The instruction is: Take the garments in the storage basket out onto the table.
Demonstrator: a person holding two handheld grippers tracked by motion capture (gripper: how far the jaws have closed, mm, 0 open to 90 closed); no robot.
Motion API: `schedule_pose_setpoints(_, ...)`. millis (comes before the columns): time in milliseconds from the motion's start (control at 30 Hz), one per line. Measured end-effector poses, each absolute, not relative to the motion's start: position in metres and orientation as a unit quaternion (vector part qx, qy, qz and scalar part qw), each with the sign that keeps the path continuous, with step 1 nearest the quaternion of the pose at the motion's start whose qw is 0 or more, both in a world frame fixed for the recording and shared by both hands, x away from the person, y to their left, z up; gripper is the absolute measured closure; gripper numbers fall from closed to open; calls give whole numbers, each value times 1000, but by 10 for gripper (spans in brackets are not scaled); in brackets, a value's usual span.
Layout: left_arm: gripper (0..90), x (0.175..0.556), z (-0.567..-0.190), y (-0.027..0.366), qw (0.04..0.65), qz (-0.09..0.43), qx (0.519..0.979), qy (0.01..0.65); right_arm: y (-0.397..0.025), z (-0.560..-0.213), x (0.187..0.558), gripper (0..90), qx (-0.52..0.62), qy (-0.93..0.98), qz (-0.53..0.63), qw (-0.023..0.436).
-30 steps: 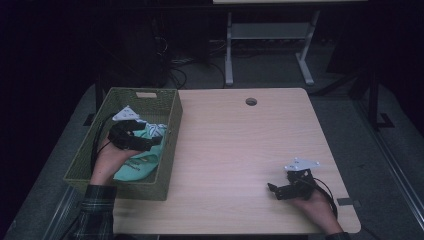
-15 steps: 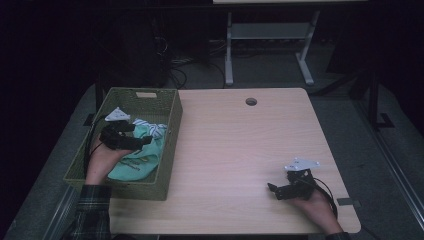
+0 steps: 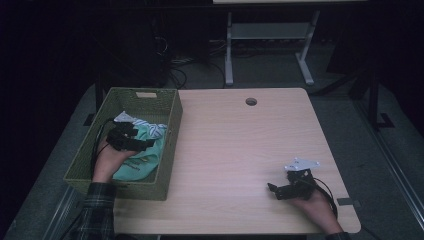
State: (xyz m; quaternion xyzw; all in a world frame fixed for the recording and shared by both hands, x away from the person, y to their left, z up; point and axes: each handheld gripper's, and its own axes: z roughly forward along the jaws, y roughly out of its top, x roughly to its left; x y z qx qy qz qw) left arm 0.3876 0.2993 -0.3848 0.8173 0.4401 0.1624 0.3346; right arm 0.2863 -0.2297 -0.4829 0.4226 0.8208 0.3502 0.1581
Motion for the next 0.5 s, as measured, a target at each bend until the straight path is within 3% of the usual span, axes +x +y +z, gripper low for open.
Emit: schedule_pose_setpoints(500, 165, 401, -413, 294, 274, 114, 827, 478, -230, -483, 286, 26, 423, 821, 350, 158)
